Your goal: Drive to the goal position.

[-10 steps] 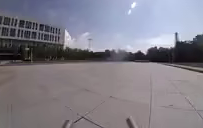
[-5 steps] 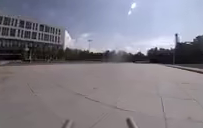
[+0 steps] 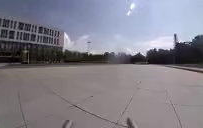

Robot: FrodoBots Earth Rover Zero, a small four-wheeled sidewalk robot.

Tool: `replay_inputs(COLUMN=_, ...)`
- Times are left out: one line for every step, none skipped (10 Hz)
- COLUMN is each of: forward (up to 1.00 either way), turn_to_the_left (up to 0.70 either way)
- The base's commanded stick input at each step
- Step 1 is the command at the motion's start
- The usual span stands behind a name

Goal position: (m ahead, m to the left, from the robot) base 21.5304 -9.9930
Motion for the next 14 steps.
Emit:
replay_inputs(forward=0.7, turn_to_the_left=0.0)
replay_inputs(forward=0.7, turn_to_the_left=0.0)
replay_inputs(forward=0.7, turn_to_the_left=0.0)
replay_inputs(forward=0.7, turn_to_the_left=0.0)
replay_inputs(forward=0.7, turn_to_the_left=0.0)
replay_inputs(forward=0.7, turn_to_the_left=-0.06)
replay_inputs(forward=0.7, turn_to_the_left=-0.19)
replay_inputs(forward=0.7, turn_to_the_left=-0.18)
replay_inputs(forward=0.7, turn_to_the_left=0.0)
replay_inputs(forward=0.7, turn_to_the_left=0.0)
replay_inputs(forward=0.7, turn_to_the_left=0.0)
replay_inputs(forward=0.7, turn_to_the_left=0.0)
replay_inputs(forward=0.7, turn_to_the_left=0.0)
replay_inputs(forward=0.7, turn_to_the_left=0.0)
